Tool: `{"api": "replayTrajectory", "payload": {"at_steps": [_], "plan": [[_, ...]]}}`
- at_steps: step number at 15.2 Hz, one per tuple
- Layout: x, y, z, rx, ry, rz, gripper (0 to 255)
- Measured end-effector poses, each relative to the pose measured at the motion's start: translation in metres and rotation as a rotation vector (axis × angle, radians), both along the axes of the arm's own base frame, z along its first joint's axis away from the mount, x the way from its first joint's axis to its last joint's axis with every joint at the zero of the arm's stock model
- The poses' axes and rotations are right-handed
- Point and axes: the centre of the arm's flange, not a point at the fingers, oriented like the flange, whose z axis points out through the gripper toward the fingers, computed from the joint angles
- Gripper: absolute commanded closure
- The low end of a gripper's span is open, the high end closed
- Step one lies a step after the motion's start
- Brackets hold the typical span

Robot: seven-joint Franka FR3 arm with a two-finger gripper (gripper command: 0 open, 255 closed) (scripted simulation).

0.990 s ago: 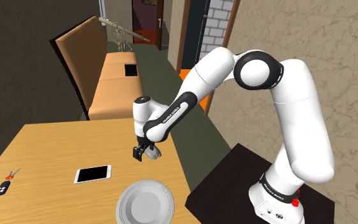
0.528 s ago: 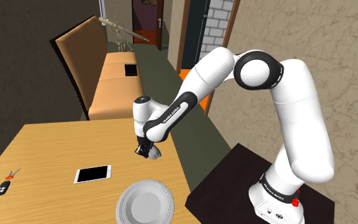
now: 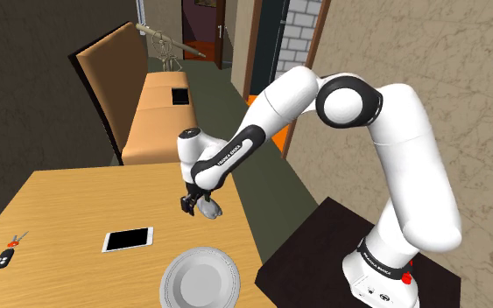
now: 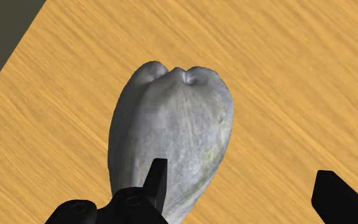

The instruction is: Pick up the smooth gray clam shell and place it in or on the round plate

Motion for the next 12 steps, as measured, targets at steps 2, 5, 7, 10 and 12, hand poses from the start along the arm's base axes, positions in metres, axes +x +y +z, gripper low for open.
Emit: {"api": "replayTrajectory", "payload": {"at_steps": [2, 5, 7, 10, 12], "plan": [[0.023, -0.006, 0.003, -0.051, 0.004, -0.045, 0], [0.046, -0.018, 0.007, -0.113, 0.010, -0.099, 0], [0.048, -0.021, 0.002, -0.123, 0.011, -0.107, 0], [0.047, -0.023, -0.012, -0.126, 0.012, -0.110, 0], [0.046, -0.026, -0.023, -0.126, 0.012, -0.110, 0]]}}
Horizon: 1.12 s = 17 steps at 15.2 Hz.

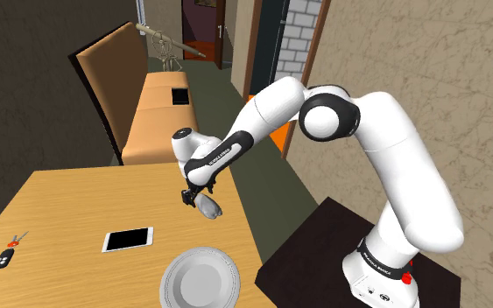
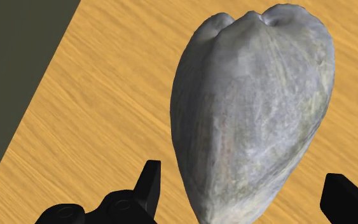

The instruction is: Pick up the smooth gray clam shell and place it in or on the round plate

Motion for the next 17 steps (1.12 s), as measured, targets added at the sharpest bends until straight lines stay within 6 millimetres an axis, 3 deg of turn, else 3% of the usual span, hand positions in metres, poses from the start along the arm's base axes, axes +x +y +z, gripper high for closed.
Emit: {"api": "replayTrajectory", "payload": {"at_steps": [6, 7, 17], "plan": [[0.0010, -0.0005, -0.0030, 0.000, 0.000, 0.000, 0], [0.0010, -0.0005, -0.0030, 0.000, 0.000, 0.000, 255], [0.0015, -0.0004, -0.0018, 0.001, -0.003, 0.000, 255]]}}
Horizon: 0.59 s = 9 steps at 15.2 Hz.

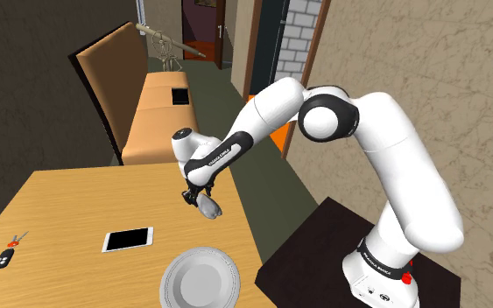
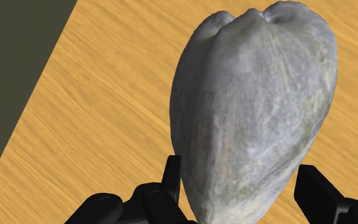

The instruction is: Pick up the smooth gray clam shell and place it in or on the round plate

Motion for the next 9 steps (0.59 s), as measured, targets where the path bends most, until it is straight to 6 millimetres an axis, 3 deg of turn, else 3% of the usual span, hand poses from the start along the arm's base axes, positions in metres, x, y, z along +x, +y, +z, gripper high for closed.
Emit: {"api": "replayTrajectory", "payload": {"at_steps": [9], "plan": [[0.000, 0.000, 0.041, 0.000, 0.002, 0.000, 255]]}}
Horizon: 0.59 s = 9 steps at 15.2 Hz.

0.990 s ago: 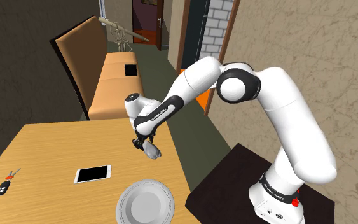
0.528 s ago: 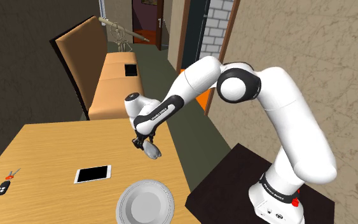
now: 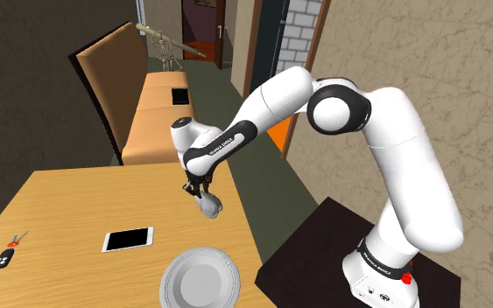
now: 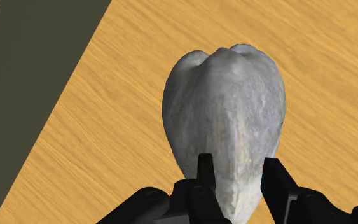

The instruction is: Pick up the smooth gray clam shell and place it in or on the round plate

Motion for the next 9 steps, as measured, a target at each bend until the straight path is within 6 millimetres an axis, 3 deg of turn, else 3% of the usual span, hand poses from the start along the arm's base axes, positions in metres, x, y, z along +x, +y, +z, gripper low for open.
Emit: {"api": "replayTrajectory", "payload": {"at_steps": [4, 5, 7, 9], "plan": [[0.001, -0.001, 0.022, 0.000, 0.000, -0.001, 255], [0.001, -0.001, 0.022, 0.000, 0.000, -0.001, 0], [0.001, -0.005, 0.018, 0.018, -0.008, -0.010, 0], [0.008, -0.022, 0.002, 0.082, -0.047, -0.041, 0]]}}
